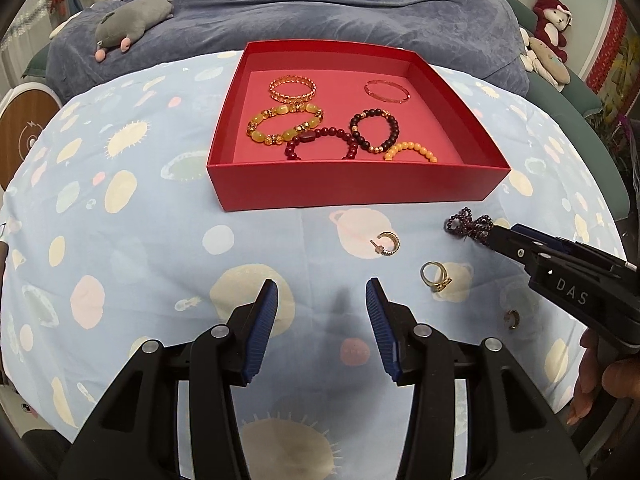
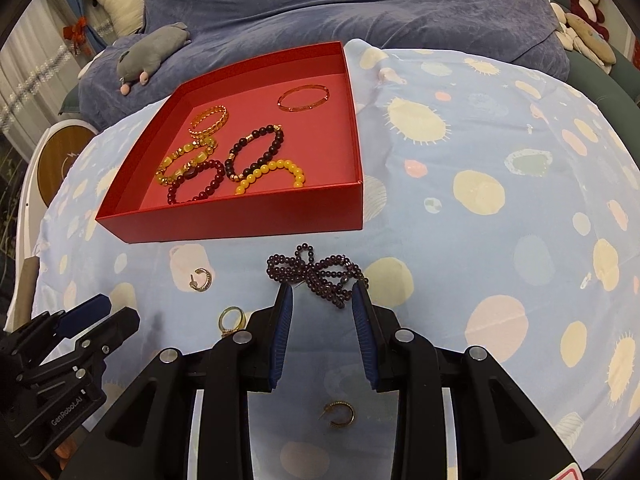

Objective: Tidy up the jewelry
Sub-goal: 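Grasp the dark red beaded bow with the right tool, then grasp the gold ring with red stone with the left tool while the right tool lifts the bow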

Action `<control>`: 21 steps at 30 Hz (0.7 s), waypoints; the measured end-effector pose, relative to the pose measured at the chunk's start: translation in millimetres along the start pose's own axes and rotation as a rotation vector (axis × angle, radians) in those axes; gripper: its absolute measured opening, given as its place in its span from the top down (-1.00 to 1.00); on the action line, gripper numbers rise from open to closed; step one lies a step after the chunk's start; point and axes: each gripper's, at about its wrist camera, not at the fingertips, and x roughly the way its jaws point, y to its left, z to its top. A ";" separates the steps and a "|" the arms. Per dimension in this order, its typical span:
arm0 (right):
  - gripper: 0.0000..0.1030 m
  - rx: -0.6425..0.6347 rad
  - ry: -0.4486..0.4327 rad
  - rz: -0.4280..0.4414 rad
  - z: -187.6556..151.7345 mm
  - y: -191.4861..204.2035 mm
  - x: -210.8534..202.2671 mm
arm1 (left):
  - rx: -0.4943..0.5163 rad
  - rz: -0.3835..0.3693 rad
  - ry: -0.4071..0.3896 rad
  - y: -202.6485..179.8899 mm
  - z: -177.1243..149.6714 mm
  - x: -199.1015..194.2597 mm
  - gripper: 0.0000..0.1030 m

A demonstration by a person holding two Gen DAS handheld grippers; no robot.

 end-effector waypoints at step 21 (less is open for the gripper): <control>0.93 0.044 -0.010 0.012 -9.1 -13.0 -2.4 | 0.009 -0.072 0.034 -20.3 -0.6 8.8 0.15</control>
